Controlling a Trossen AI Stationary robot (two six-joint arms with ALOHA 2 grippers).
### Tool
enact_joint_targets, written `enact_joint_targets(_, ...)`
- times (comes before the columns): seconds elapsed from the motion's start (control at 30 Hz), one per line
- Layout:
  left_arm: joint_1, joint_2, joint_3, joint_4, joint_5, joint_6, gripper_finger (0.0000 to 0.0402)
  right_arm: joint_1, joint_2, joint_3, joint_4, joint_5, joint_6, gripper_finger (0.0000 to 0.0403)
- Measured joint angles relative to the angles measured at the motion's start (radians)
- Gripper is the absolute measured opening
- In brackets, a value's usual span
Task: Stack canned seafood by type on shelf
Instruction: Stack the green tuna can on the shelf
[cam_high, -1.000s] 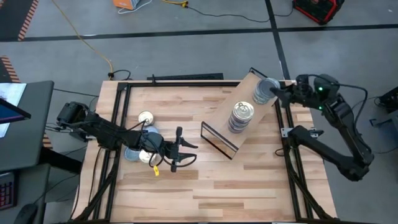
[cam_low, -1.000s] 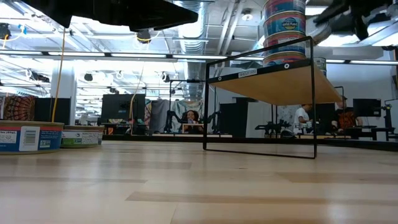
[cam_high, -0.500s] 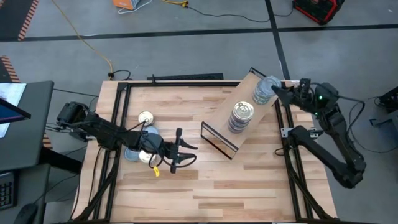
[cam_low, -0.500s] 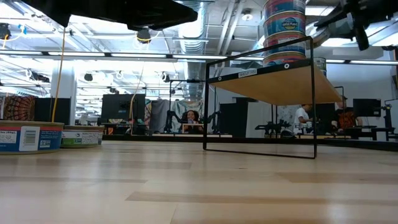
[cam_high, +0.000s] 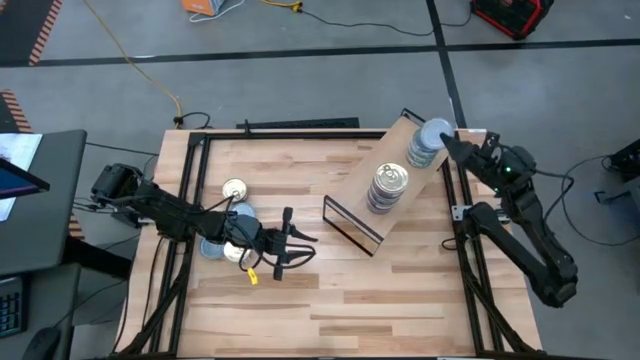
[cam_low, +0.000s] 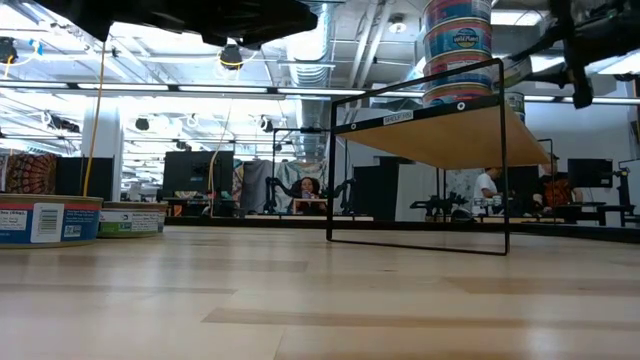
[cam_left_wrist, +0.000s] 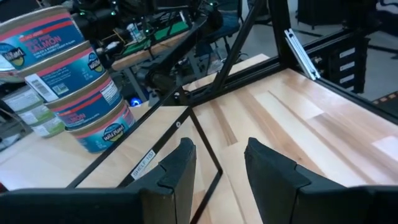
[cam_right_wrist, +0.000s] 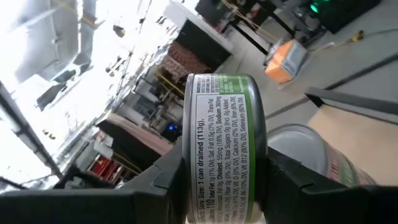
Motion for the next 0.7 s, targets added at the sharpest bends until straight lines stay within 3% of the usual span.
enact_joint_targets(0.7, -0.002, 0.0, 0.0, -0.008, 0.0, -0.057, 0.013, 0.0, 0.016, -0.005, -0.03, 0.02, 0.068, 0.0187)
